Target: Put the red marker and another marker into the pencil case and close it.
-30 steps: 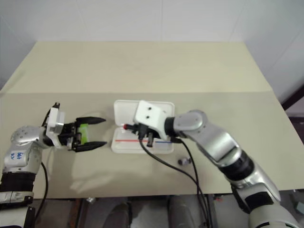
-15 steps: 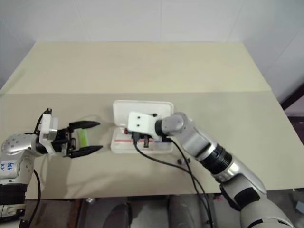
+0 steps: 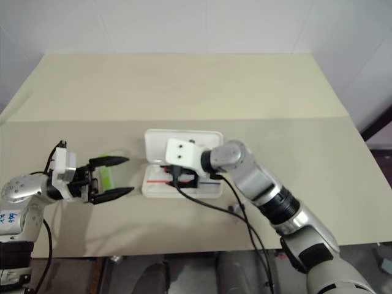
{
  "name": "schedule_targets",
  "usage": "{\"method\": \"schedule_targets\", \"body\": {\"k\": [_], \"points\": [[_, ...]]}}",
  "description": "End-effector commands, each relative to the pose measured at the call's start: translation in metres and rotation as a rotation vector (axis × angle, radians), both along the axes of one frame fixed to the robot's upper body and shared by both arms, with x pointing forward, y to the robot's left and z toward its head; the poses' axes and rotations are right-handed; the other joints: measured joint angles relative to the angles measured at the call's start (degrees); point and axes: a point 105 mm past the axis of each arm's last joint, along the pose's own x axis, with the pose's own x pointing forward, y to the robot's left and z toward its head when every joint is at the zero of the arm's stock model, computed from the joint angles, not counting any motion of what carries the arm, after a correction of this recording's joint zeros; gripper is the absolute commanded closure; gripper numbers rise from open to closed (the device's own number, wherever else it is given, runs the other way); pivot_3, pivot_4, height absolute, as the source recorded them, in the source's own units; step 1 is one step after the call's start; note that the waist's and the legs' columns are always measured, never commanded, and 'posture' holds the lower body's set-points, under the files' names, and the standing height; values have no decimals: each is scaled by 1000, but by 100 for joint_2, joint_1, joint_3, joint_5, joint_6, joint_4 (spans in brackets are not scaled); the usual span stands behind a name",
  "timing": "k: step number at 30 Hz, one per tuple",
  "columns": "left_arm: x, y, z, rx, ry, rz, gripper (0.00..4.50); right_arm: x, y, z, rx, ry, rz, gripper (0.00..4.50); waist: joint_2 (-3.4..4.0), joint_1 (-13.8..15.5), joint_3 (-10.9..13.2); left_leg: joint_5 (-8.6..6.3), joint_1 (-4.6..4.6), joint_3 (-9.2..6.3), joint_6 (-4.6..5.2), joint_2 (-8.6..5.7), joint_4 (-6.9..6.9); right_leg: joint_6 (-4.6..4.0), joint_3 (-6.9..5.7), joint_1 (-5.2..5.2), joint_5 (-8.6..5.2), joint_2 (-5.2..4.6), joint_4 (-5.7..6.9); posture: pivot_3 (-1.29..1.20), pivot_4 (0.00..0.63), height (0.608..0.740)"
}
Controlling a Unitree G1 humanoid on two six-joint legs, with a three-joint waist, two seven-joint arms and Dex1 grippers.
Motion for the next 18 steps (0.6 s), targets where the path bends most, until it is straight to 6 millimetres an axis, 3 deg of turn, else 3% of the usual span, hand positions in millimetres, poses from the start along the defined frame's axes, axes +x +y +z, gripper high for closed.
{"method": "schedule_targets", "body": {"k": [1,4,7,13,18], "points": [[-3,-3,14,-46,-60,47,0,-19,-3,25,138,2,84,16,0,2,0,0,0,0,0,0,0,9,0,0,5,0,0,0,150,740],[-3,-5,14,-72,-65,117,0,-32,-14,34,254,16,156,16,-1,11,0,0,1,-1,0,0,1,12,-1,5,6,-1,-4,0,150,740],[-1,-5,14,-122,-82,244,0,-40,-34,30,290,64,186,16,-2,17,-1,-1,4,-1,-1,-1,5,11,-1,15,6,-3,-10,0,150,740],[7,12,9,-260,-59,614,0,-24,-68,18,264,85,77,16,-2,4,-1,-2,9,-1,-3,-1,15,3,0,22,3,-2,-16,0,150,740],[12,20,-18,-268,72,924,0,-12,-80,13,246,92,13,16,-4,6,-1,1,12,-1,-7,-1,21,-7,4,25,0,-1,-16,0,150,740]]}}
